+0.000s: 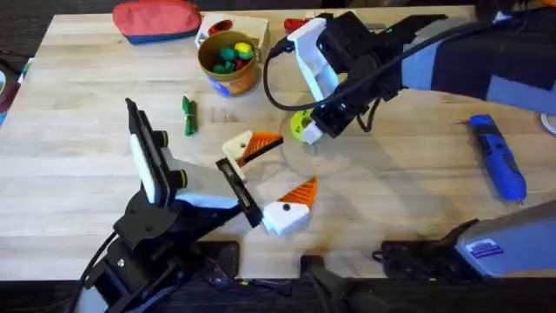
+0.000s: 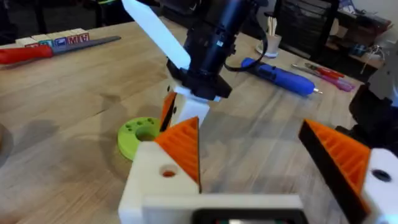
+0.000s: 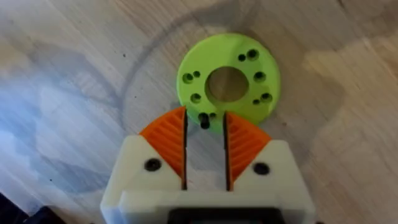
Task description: Pick up the gripper from the table and insert it into the empty holder that is missing its gripper. Then pick up a screw, insert it into the mounting hole, and use the screwdriver to tighten it. Finally, clean up the table by picking up the vegetable and placing it into the bucket.
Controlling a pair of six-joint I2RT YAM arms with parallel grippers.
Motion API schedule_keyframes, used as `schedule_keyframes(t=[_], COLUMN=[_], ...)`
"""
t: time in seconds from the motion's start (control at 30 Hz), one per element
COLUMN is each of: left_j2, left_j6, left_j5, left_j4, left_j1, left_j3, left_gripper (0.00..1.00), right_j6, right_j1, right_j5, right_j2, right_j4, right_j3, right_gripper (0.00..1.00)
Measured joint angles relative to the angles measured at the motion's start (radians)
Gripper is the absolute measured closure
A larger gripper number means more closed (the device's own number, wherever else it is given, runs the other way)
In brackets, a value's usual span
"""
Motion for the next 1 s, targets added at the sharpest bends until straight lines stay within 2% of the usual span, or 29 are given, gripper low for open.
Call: schedule_keyframes(t=[0.2, 0.3, 0.33, 0.5, 0.63, 0.83, 1.0], left_j2=[0.0, 0.0, 0.0, 0.0, 0.0, 0.0, 0.0], left_j6=[0.0, 0.0, 0.0, 0.0, 0.0, 0.014, 0.054], left_j5=[0.0, 0.001, 0.003, 0.003, 0.003, 0.003, 0.003], left_j4=[0.0, 0.0, 0.0, 0.0, 0.0, 0.0, 0.0], left_j1=[0.0, 0.0, 0.0, 0.0, 0.0, 0.0, 0.0], left_j3=[0.0, 0.0, 0.0, 0.0, 0.0, 0.0, 0.0], left_gripper=[0.013, 0.013, 0.013, 0.013, 0.016, 0.013, 0.013], right_j6=[0.006, 0.01, 0.015, 0.019, 0.026, 0.029, 0.029], right_j1=[0.0, 0.0, 0.0, 0.0, -0.024, -0.073, -0.069], right_j5=[0.003, 0.003, 0.003, 0.003, 0.003, 0.004, 0.006], right_j2=[0.002, 0.008, 0.008, 0.009, 0.008, -0.017, -0.044], right_j4=[0.008, 0.008, 0.007, 0.007, -0.071, -0.213, -0.389], right_j3=[0.0, 0.0, 0.0, 0.0, 0.045, 0.197, 0.367], right_gripper=[0.826, 0.927, 0.995, 0.997, 0.998, 0.998, 0.998])
